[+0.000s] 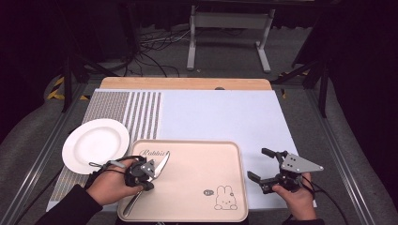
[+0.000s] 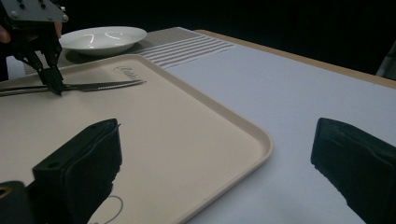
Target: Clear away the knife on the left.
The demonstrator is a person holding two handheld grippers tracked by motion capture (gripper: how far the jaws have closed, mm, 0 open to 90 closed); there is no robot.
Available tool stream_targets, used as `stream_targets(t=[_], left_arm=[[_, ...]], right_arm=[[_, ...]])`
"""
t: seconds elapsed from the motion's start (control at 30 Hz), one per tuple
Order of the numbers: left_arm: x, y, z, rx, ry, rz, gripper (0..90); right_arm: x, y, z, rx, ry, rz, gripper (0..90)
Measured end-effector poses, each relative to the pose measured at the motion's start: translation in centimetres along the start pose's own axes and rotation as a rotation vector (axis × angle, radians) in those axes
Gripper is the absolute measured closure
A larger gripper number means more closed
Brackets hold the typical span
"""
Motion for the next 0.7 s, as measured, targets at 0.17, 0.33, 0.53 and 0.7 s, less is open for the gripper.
stream_targets(t=[0.17,0.33,0.53,0.7], left_arm=[[-0.1,0.2,-0.4,-0.015,-0.011,0.003,90.0],[-0.2,0.3,-0.8,-0.026,-0.009,0.003,90.0],[-0.3,0.3,-1.2,-0.036,-0.01,0.003,90.0],[-0.5,0.5,-1.6,-0.05,-0.014,0.005,90.0]], right_arm=[[0.0,0.0,0.0,0.002,0.001,0.0,2.7],[0.0,0.0,-0.1,0.002,0.003,-0.002,2.7],[0.0,-0.1,-0.1,0.002,0.004,-0.002,2.7],[0.0,-0.1,-0.1,0.003,0.004,-0.004,2.7]])
Point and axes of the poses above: each handheld gripper's, and its own axes: x roughly forward along the jaws, z roughly out of its top, y roughly to its left, the point moved 9 cm from there along x, roughly forward along the jaws, and after that the axes turned 1 degree about y, right-handed, at the moved point
